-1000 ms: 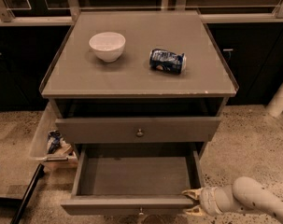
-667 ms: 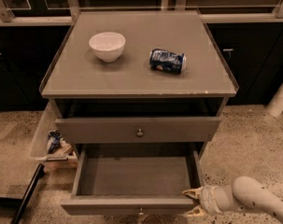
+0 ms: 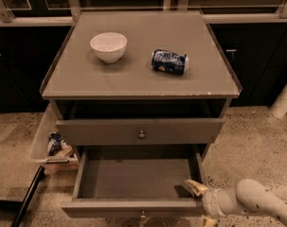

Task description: Open middle drawer

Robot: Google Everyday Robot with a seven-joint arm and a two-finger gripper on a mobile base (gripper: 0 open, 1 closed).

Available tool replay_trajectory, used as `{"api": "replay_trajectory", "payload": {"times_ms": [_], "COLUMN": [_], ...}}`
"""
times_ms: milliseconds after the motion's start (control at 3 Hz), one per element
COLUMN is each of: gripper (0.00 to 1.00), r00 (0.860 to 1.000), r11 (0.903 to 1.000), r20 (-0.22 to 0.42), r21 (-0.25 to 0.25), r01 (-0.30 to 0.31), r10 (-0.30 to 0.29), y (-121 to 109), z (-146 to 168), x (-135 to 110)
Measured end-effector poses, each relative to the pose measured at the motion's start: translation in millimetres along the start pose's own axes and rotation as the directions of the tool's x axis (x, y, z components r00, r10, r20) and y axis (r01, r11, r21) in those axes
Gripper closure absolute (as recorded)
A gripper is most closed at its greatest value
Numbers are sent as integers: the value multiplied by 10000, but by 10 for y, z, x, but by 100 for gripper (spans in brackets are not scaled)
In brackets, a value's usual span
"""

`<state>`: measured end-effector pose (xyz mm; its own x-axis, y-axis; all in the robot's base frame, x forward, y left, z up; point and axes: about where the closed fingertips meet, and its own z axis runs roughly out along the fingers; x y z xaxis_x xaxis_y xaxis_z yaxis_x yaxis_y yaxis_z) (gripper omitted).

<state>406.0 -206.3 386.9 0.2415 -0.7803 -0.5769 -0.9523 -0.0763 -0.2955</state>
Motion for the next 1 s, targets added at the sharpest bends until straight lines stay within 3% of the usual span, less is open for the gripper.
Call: {"api": "replay_trajectory", "payload": {"times_ms": [333,667,1000], "gripper": [0,0,0], "r00": [10000,9992,9934], "r11": [10000,9993,9930], "r20": [-72,-102,-221], "r21": [-45,33,311], "r01": [-32,378,1135], "r10": [32,-378,-1129], "y": [-13,-127,-283], "z": [36,-39,-349], "x": [-15,-196,-501]}}
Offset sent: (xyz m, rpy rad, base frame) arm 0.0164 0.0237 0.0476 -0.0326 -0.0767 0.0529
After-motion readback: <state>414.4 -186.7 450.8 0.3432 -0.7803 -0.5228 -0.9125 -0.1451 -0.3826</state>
